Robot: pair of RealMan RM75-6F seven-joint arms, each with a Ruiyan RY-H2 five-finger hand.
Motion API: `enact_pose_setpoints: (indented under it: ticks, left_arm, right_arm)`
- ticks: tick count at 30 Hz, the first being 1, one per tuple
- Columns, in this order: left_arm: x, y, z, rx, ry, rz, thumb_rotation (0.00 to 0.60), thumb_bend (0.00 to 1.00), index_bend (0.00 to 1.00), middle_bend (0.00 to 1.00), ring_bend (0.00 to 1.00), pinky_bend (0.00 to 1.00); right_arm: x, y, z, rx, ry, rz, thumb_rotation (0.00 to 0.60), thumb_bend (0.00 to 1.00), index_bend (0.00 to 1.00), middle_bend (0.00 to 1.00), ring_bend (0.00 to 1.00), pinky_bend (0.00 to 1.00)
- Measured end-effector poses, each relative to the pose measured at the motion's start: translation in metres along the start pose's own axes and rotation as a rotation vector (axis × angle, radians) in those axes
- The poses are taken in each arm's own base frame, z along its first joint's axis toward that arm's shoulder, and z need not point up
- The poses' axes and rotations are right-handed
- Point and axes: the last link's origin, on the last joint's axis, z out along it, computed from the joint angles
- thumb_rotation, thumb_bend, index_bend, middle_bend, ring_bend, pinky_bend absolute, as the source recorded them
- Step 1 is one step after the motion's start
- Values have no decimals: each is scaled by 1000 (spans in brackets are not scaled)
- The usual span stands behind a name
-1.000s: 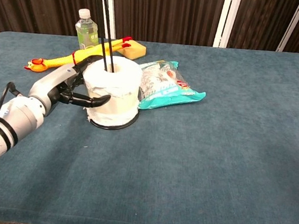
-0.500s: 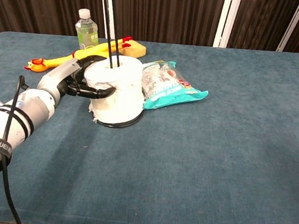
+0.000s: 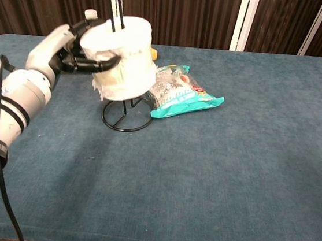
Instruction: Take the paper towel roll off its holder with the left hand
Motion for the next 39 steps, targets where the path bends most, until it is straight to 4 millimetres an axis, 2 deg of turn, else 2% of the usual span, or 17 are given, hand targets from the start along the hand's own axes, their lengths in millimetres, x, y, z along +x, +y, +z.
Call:
enact_pose_setpoints:
  ticks: [7,14,19,23,28,31,34,37,39]
  left_arm:
    - [33,50,2,-111,71,16,600,742,815,799,837,879]
    - [83,103,4,-201,152,51,600,739,815,798,837,880]
    - [120,114,1,-219,216,92,600,739,815,798,837,879]
    - [153,99,-5,-185,274,142,600,739,815,799,837,879]
    - [168,80,-9,-147,292,177,600,729,815,798,838,879]
    - [174,50,-15,-84,284,212,600,729,815,797,837,879]
    - [173,11,-23,-17,251,244,600,727,817,792,836,879]
    - [163,-27,-34,38,201,273,600,718,817,789,833,879]
    - [148,-48,-40,65,160,289,600,715,817,789,833,879]
  right_arm:
    - [0,0,-1,5,-1,2,600,29,0,0,0,0]
    - [0,-2,-2,11,0,0,600,28,0,0,0,0]
    - [-1,-2,-2,10,2,-1,600,28,0,0,0,0]
    - [-1,-3,-3,12,0,-2,600,29,0,0,0,0]
    - [-1,-3,-3,14,0,-4,600,28,0,0,0,0]
    - [-3,-5,-3,19,-3,-8,600,28,0,0,0,0]
    - [-5,-8,-2,25,-11,-18,600,29,0,0,0,0]
    - [-7,-10,-1,30,-17,-24,600,28,0,0,0,0]
    - [-7,-10,-1,27,-16,-23,600,28,0,0,0,0]
